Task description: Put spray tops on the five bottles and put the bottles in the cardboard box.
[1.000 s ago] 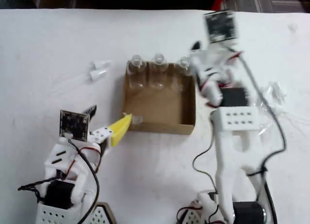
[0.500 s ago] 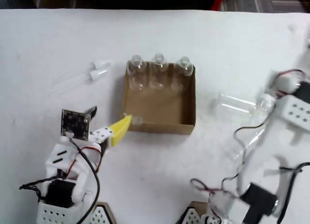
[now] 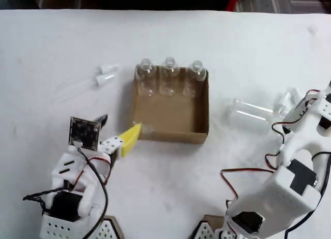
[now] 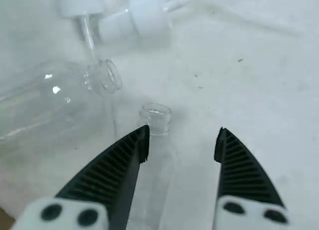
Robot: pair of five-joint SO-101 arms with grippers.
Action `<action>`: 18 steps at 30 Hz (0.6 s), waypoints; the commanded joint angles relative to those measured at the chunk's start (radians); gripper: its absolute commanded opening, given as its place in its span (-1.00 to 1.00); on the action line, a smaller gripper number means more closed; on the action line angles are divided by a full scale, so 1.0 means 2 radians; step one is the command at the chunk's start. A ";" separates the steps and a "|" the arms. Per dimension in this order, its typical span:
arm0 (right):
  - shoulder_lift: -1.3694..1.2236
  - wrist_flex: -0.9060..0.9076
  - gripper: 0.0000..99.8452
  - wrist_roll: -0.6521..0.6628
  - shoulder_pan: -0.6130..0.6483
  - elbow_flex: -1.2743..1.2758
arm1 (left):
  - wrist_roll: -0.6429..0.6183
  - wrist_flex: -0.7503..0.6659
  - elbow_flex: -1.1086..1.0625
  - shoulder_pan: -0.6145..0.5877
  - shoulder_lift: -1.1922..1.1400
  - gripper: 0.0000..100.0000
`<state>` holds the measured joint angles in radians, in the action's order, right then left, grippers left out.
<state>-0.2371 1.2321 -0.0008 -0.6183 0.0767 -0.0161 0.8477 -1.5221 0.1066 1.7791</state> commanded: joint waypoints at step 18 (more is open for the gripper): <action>-0.033 -0.059 -0.62 -0.054 0.028 -0.022 | -0.002 -0.012 0.005 0.004 0.003 -0.41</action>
<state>-0.2923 1.1308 -0.0898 -0.5785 0.0767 -0.0161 0.8477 -1.5221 0.1066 1.7791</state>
